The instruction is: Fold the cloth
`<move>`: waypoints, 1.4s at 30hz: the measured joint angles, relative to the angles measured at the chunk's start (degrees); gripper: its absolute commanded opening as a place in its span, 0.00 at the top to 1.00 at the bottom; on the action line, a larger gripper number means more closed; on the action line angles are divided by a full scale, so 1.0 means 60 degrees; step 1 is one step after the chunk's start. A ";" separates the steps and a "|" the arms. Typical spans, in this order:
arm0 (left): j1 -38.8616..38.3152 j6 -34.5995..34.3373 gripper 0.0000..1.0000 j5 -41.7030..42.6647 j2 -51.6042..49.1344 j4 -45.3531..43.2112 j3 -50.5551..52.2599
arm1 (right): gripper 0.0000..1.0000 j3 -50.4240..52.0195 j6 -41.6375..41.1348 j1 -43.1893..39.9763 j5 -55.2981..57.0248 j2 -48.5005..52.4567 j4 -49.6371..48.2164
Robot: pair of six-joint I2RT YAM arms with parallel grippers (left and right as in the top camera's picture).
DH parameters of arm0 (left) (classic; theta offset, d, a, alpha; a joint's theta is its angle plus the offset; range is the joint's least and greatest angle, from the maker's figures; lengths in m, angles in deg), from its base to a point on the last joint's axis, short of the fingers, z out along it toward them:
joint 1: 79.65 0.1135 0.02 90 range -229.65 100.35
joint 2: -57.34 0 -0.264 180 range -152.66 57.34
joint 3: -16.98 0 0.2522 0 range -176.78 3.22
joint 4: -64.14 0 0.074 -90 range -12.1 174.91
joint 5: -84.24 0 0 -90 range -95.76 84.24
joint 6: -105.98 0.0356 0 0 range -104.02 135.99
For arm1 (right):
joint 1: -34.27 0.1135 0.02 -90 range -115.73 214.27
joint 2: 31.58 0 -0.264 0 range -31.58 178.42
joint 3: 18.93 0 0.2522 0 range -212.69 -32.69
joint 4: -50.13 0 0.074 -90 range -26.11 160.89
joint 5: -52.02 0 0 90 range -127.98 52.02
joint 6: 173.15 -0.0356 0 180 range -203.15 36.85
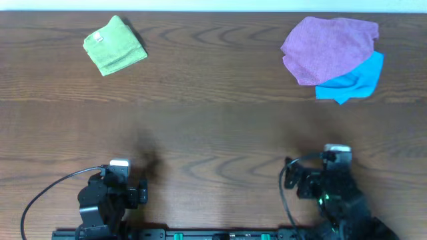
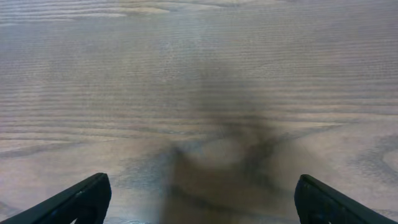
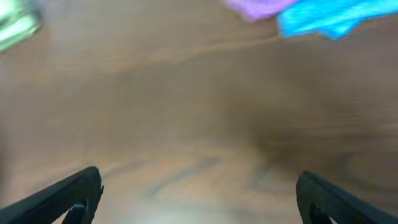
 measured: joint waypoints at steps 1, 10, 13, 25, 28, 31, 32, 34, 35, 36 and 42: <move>0.0000 0.0000 0.05 0.0000 0.0000 0.0000 0.0000 | 0.01 0.0229 0.0186 -0.0255 0.0087 -0.0051 -0.0284; 0.0000 0.0000 0.05 -0.0004 0.0015 -0.0007 0.0011 | 0.01 0.3045 0.2677 -0.3144 -0.0951 -0.1803 -0.2047; 0.0000 0.0000 0.05 -0.0004 0.0018 -0.0007 0.0011 | 0.01 0.3457 0.3238 -0.3832 -0.1439 -0.2218 -0.2044; 0.0000 0.0000 0.05 -0.0004 0.0018 -0.0011 0.0015 | 0.01 0.3585 0.4626 -0.4867 -0.2295 -0.3056 -0.1311; 0.0000 0.0000 0.05 -0.0004 0.0018 -0.0011 0.0015 | 0.01 0.3577 0.4692 -0.4867 -0.2386 -0.3217 -0.1209; 0.0000 0.0000 0.05 -0.0004 0.0018 -0.0011 0.0015 | 0.01 0.3574 0.4717 -0.4863 -0.2521 -0.3289 -0.1173; 0.0000 0.0000 0.05 -0.0004 0.0018 -0.0011 0.0015 | 0.01 0.3570 0.4717 -0.4863 -0.2561 -0.3308 -0.1173; 0.0000 0.0000 0.05 -0.0004 0.0018 -0.0011 0.0015 | 0.01 0.3570 0.4717 -0.4845 -0.2645 -0.3355 -0.1173; 0.0000 0.0000 0.05 -0.0004 0.0018 -0.0011 0.0015 | 0.01 0.3570 0.4717 -0.4845 -0.2670 -0.3359 -0.1173; 0.0000 0.0000 0.05 -0.0004 0.0018 -0.0011 0.0015 | 0.01 0.3570 0.4717 -0.4845 -0.2685 -0.3359 -0.1177; 0.0000 0.0000 0.05 -0.0004 0.0018 -0.0011 0.0015 | 0.01 0.3570 0.4717 -0.4841 -0.2718 -0.3359 -0.1180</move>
